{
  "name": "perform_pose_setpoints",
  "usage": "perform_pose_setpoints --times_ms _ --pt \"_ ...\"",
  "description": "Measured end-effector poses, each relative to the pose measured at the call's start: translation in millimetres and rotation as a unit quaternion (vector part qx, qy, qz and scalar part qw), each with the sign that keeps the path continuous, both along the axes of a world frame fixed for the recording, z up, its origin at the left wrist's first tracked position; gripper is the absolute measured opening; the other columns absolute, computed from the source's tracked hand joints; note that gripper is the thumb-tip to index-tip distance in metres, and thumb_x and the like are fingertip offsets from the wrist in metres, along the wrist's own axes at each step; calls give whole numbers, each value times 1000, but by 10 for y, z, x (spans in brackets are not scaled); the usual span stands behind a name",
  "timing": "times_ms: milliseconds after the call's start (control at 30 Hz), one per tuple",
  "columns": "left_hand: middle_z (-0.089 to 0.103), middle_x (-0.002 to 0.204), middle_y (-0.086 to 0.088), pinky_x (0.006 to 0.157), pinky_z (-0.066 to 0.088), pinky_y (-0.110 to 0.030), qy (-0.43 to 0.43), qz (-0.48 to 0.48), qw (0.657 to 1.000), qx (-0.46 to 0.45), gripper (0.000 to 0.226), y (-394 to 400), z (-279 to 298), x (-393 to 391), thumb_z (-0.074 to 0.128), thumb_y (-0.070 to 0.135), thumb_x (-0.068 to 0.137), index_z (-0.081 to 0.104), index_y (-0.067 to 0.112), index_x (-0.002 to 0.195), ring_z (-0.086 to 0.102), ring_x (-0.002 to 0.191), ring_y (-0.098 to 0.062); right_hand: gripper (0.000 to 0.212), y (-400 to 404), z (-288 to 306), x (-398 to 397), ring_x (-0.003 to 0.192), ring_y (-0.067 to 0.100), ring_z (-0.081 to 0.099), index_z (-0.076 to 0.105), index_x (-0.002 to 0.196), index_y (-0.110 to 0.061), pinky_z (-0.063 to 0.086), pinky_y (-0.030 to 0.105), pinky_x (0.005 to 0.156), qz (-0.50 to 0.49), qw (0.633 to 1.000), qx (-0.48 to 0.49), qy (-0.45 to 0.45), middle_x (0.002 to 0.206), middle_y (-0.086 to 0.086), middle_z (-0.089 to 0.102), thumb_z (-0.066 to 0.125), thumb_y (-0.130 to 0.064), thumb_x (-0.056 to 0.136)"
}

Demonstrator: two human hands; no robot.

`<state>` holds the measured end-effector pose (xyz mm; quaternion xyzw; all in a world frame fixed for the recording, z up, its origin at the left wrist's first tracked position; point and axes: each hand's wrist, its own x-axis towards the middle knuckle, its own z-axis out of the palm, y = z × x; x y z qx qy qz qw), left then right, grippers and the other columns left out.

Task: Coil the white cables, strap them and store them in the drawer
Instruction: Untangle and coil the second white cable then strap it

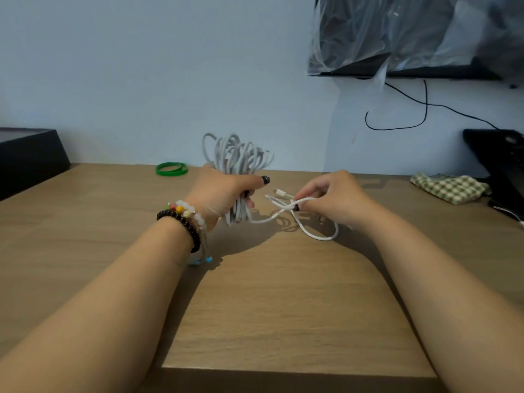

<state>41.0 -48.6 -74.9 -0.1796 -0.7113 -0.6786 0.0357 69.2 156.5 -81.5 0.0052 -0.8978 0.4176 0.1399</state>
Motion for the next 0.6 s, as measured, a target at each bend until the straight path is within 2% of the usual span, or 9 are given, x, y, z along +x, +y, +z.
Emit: perform_pose_setpoints --times_ms 100,233,300,400,467,600 --pt "57 48 0 48 49 -25 38 14 996 -74 24 -4 23 19 79 5 75 58 9 63 57 40 -17 18 -18 42 38 54 13 57 74 78 -18 50 23 53 15 997 -70 -1 61 0 65 72 0 77" --pt "59 52 0 50 51 -26 55 16 992 -115 24 -13 24 25 82 9 72 59 12 67 59 42 -17 25 -30 79 38 63 12 54 74 77 -27 45 24 63 -29 986 -133 95 73 4 64 77 -2 72" --pt "60 54 -2 51 51 -27 57 19 991 -120 24 -16 33 21 83 10 72 59 11 67 59 42 -17 25 -4 88 41 66 11 54 74 78 -27 45 24 65 -31 981 -154 112 76 6 65 80 -4 70" --pt "60 48 7 49 50 -20 62 26 984 -168 25 -19 33 24 83 13 73 59 16 65 59 42 -8 26 71 105 90 78 15 63 76 90 -21 54 27 78 38 990 -136 5 92 12 72 76 0 76" --pt "63 53 10 49 48 -15 68 36 975 -206 22 -20 15 22 84 20 73 63 21 68 58 45 1 26 129 112 108 88 18 68 74 99 -11 56 23 81 80 985 -136 -71 99 12 74 70 5 80" --pt "63 63 11 46 42 -8 65 24 974 -214 20 9 -15 43 85 22 72 65 24 73 56 47 8 8 134 102 81 89 25 71 72 88 -1 59 25 76 71 970 -232 -30 93 17 73 69 3 82"
